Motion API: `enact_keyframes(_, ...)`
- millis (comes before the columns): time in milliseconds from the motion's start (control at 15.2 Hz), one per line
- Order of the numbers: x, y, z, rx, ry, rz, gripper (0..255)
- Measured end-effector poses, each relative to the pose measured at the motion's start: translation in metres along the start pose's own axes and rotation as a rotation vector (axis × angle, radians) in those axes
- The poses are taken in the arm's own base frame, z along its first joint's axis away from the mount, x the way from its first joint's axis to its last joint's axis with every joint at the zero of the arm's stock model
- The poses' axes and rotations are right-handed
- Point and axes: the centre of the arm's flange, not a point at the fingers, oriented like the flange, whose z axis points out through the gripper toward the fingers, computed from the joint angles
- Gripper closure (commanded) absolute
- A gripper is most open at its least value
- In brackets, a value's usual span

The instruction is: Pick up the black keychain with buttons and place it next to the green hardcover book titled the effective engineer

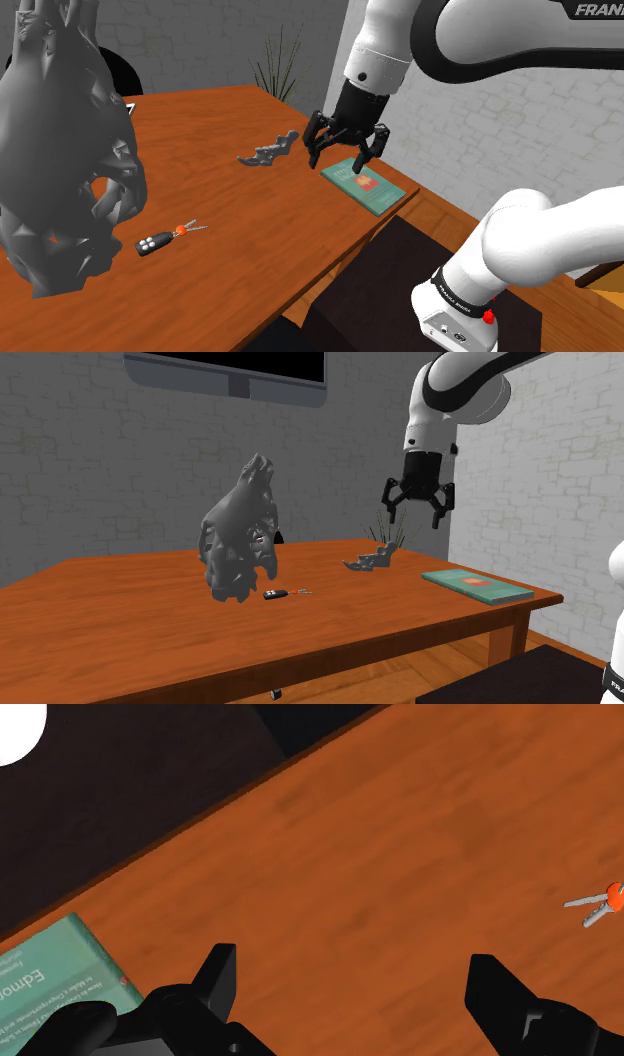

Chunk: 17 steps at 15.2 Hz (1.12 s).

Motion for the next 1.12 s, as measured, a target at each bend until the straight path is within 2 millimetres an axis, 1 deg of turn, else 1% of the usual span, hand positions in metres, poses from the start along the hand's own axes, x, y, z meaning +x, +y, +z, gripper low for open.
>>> enact_keyframes(132,-0.008,-0.019,0.012,-0.001,0.002,0.062,0)
enact_keyframes(264,-0.017,-0.046,0.025,-0.001,0.003,0.122,0)
enact_keyframes(330,-0.021,-0.055,0.033,-0.001,0.004,0.153,0)
enact_keyframes(528,-0.024,-0.09,0.052,-0.002,0.007,0.245,0)
enact_keyframes(594,-0.028,-0.102,0.056,-0.002,0.007,0.275,0)
enact_keyframes(660,-0.029,-0.116,0.062,-0.002,0.008,0.305,0)
enact_keyframes(726,-0.027,-0.126,0.071,-0.003,0.008,0.337,0)
enact_keyframes(858,-0.029,-0.148,0.079,-0.004,0.01,0.397,0)
enact_keyframes(924,-0.028,-0.159,0.088,-0.005,0.01,0.426,0)
enact_keyframes(1122,-0.028,-0.195,0.108,-0.004,0.008,0.517,0)
